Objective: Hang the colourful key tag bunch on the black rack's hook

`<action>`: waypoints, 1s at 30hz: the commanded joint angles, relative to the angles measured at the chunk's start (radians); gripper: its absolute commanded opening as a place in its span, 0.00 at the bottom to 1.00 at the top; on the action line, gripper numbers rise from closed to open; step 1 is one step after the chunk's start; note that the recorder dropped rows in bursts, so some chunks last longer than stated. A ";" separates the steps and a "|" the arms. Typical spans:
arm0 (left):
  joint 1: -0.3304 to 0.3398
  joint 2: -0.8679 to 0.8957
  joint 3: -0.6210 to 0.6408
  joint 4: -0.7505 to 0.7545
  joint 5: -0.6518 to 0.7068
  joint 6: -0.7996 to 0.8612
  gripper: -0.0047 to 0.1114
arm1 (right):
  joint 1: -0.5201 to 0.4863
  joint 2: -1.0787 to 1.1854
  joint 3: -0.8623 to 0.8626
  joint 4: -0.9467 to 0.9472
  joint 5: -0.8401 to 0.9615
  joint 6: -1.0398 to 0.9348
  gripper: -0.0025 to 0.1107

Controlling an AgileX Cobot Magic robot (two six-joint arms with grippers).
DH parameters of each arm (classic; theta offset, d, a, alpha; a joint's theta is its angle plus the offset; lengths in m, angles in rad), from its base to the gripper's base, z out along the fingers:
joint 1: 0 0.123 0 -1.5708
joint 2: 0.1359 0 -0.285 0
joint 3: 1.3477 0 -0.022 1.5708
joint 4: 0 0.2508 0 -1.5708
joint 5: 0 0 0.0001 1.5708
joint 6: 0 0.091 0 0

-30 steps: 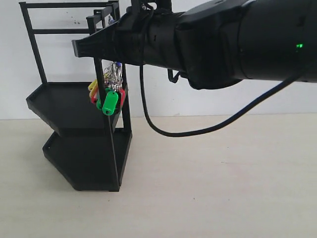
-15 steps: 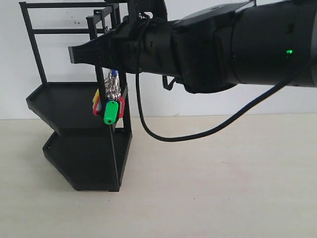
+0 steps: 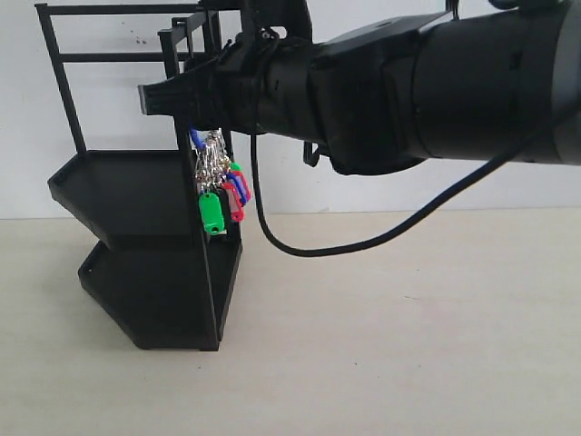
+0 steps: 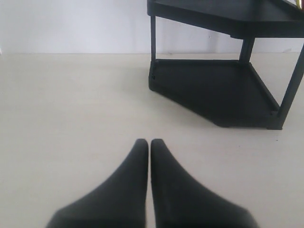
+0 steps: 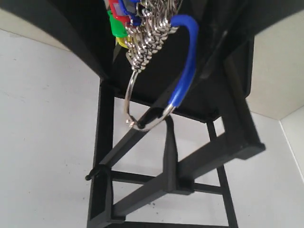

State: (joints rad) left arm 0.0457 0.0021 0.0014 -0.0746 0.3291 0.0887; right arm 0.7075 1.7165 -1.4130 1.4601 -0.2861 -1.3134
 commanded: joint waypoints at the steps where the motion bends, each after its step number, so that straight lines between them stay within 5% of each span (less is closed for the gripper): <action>1: 0.004 -0.002 -0.001 -0.007 -0.015 -0.010 0.08 | 0.000 -0.057 -0.007 0.021 -0.024 0.004 0.46; 10: 0.004 -0.002 -0.001 -0.007 -0.015 -0.010 0.08 | 0.000 -0.213 0.018 0.259 -0.133 -0.199 0.44; 17: 0.004 -0.002 -0.001 -0.007 -0.015 -0.010 0.08 | 0.002 -0.358 0.192 0.284 -0.410 -0.351 0.02; 26: 0.004 -0.002 -0.001 -0.007 -0.015 -0.010 0.08 | 0.002 -0.644 0.649 0.284 -0.425 -0.333 0.02; 30: 0.004 -0.002 -0.001 -0.007 -0.015 -0.010 0.08 | 0.002 -0.713 0.713 0.284 -0.472 -0.333 0.02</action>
State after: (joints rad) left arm 0.0457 0.0021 0.0014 -0.0746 0.3291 0.0887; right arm 0.7075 1.0318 -0.7148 1.7481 -0.7292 -1.6481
